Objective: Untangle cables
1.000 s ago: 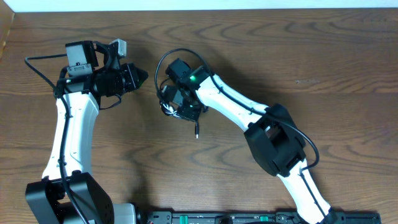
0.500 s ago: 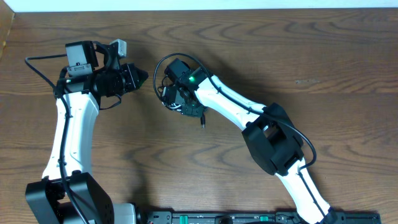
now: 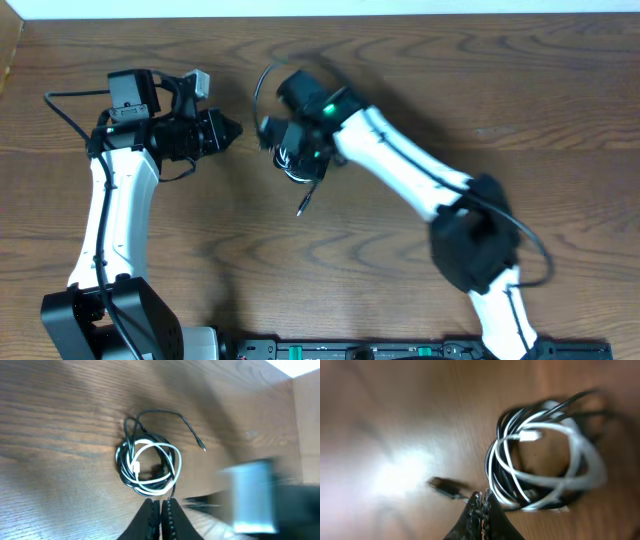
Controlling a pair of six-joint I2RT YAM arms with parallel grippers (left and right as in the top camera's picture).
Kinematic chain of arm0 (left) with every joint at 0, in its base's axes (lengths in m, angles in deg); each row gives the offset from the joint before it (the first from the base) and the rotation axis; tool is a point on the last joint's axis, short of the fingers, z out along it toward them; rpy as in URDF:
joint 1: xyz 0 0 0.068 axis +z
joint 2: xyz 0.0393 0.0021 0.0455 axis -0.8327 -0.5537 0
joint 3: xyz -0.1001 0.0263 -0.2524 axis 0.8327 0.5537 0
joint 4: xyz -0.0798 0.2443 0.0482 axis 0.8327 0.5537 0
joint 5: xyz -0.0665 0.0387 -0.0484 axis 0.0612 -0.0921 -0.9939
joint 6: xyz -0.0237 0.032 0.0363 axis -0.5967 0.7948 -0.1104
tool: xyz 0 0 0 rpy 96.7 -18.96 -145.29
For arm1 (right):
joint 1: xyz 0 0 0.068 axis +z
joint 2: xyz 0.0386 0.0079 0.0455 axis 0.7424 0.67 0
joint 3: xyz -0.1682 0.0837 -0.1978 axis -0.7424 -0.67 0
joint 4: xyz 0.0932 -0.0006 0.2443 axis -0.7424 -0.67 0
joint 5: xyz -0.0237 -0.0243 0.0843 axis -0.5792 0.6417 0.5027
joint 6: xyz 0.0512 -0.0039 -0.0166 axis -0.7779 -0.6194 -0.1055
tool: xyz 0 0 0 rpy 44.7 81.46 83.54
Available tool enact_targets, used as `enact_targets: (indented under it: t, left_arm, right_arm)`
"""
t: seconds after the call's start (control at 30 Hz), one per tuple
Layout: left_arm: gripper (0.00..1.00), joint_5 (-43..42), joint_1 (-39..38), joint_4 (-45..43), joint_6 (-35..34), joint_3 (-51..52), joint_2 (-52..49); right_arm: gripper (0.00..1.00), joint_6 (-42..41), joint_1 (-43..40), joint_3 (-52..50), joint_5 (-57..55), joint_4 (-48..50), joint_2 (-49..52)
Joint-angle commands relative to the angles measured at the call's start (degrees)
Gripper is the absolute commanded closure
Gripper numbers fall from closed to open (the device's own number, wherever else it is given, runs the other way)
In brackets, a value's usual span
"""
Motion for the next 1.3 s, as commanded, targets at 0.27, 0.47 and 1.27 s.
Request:
enact_targets:
  t: [0.27, 0.47, 1.27]
  left_arm:
    - [0.67, -8.3, -1.2, 1.8, 11.6, -0.6, -0.4]
    - [0.66, -2.1, -1.2, 1.4, 7.8, -0.6, -0.4]
    - [0.65, -0.4, -1.2, 0.6, 6.5, -0.6, -0.4]
  right_arm:
    - [0.99, -5.7, -7.6, 0.2, 16.5, -1.2, -5.0]
    - [0.68, -18.4, -6.4, 0.1, -2.7, 5.4, 1.1]
    - [0.7, -8.1, 0.1, 0.1, -26.2, 7.0, 15.3]
